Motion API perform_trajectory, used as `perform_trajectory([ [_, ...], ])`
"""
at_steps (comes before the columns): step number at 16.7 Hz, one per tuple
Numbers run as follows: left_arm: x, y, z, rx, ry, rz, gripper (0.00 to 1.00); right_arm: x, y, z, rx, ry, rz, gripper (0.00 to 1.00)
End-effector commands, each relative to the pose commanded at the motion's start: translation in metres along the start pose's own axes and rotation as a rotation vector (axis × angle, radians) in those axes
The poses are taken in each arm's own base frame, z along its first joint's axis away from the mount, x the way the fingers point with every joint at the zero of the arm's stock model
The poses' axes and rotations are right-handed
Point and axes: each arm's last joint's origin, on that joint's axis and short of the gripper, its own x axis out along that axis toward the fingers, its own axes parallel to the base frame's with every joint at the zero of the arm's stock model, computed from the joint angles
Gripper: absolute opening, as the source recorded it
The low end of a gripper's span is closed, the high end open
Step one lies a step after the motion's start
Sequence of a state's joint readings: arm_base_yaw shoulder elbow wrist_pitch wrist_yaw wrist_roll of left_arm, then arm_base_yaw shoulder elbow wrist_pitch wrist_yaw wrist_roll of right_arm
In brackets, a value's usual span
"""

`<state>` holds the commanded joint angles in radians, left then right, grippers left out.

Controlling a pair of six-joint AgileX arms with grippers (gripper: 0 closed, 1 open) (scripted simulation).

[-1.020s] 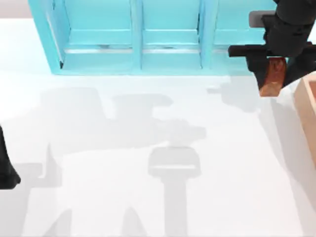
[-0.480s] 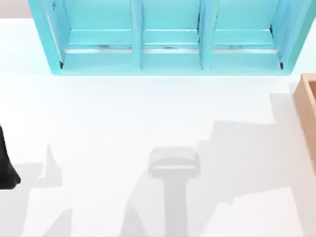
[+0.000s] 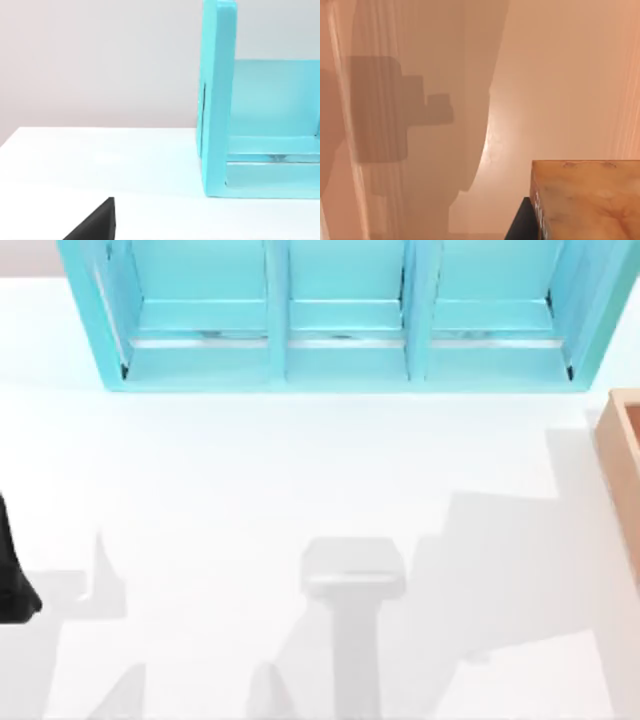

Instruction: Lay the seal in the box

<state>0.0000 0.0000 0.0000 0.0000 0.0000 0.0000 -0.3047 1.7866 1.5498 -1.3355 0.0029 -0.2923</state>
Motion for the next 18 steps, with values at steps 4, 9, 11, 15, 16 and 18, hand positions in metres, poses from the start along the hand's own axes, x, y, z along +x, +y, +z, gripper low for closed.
perform_trajectory([
  [4, 0.000, 0.000, 0.000, 0.000, 0.000, 0.000, 1.00, 0.034, -0.001, 0.001, 0.000, -0.010, -0.002, 0.00],
  [9, 0.000, 0.000, 0.000, 0.000, 0.000, 0.000, 1.00, 0.061, -0.001, -0.001, 0.001, -0.002, 0.000, 0.00],
  [11, 0.000, 0.000, 0.000, 0.000, 0.000, 0.000, 1.00, 0.061, -0.001, -0.001, 0.001, -0.002, 0.000, 0.00],
  [15, 0.000, 0.000, 0.000, 0.000, 0.000, 0.000, 1.00, 0.061, -0.001, -0.001, 0.001, -0.002, 0.000, 0.30],
  [16, 0.000, 0.000, 0.000, 0.000, 0.000, 0.000, 1.00, 0.061, -0.001, -0.001, 0.001, -0.002, 0.000, 0.38],
  [18, 0.000, 0.000, 0.000, 0.000, 0.000, 0.000, 1.00, 0.061, -0.001, -0.001, 0.001, -0.002, 0.000, 0.53],
])
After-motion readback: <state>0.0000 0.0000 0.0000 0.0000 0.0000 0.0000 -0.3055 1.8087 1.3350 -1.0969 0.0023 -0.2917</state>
